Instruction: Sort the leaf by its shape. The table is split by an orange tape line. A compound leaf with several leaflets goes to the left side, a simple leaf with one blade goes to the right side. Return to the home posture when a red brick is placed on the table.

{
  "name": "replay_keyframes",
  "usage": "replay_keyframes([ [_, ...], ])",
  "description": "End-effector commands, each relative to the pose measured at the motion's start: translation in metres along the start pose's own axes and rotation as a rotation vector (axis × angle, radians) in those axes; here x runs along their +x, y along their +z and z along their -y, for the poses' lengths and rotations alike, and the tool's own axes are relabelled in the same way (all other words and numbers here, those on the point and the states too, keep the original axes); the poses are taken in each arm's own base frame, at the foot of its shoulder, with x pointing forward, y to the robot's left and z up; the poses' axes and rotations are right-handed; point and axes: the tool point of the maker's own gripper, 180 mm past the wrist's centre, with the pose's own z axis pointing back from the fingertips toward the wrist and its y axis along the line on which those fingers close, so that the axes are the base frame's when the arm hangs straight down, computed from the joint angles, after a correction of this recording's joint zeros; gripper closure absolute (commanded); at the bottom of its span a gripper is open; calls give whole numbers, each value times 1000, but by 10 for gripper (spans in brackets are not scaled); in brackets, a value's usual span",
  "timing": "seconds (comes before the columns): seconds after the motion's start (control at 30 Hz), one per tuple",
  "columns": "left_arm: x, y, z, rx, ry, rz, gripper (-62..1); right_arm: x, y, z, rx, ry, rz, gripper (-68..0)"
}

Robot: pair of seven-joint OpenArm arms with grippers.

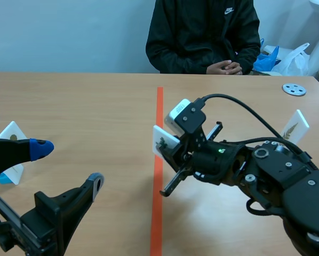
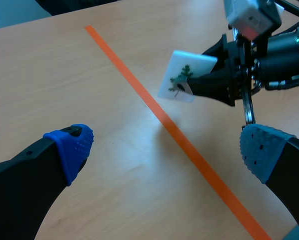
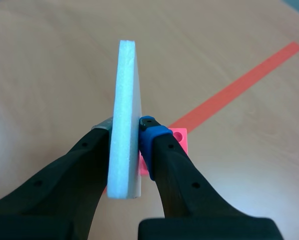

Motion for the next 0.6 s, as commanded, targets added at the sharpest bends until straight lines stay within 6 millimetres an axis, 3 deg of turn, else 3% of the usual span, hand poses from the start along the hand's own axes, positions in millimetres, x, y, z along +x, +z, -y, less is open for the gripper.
replay_keyframes([
  [0.0, 7, 0, -1, 2, 5, 32, -623, 11, 5, 8, -22, -17, 43, -15],
  [0.23, 7, 0, -1, 2, 6, 32, -623, 9, 26, 30, -96, -99, 43, -16],
  [0.57, 7, 0, -1, 2, 5, 32, -623, -9, 83, 80, -282, -190, 14, -16],
])
